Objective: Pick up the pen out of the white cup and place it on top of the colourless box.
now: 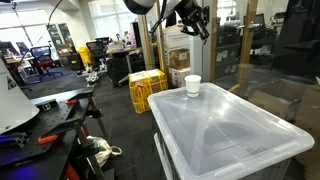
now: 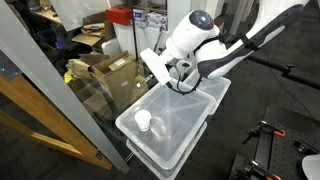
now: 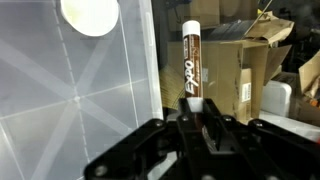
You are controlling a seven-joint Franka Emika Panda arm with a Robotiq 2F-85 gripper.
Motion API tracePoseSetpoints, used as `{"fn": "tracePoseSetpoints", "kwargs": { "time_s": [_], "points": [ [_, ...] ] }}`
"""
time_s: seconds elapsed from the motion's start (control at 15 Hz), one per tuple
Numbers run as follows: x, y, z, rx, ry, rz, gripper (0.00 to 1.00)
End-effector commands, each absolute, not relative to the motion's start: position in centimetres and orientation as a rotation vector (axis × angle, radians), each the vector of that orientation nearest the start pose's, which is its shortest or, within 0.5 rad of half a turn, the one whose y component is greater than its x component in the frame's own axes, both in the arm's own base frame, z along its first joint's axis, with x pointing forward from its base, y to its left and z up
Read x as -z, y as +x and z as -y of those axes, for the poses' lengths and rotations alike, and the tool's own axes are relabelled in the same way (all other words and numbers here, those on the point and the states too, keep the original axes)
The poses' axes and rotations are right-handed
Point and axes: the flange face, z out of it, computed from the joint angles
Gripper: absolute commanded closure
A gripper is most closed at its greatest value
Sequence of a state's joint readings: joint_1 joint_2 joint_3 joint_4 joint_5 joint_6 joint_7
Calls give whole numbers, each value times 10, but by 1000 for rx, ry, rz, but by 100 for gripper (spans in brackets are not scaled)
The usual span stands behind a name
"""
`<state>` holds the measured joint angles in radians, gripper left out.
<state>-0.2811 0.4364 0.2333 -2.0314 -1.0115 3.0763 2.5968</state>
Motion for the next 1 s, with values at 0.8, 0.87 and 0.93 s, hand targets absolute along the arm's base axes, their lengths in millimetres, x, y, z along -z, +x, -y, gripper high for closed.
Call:
{"fn": "tracePoseSetpoints", "kwargs": {
  "time_s": [0.8, 0.87, 0.93],
  "points": [
    [-242, 603, -2, 494, -1379, -2497, 95],
    [-238, 603, -3, 487, -1373, -2510, 95],
    [-233, 602, -4, 477, -1375, -2511, 95]
  ]
}}
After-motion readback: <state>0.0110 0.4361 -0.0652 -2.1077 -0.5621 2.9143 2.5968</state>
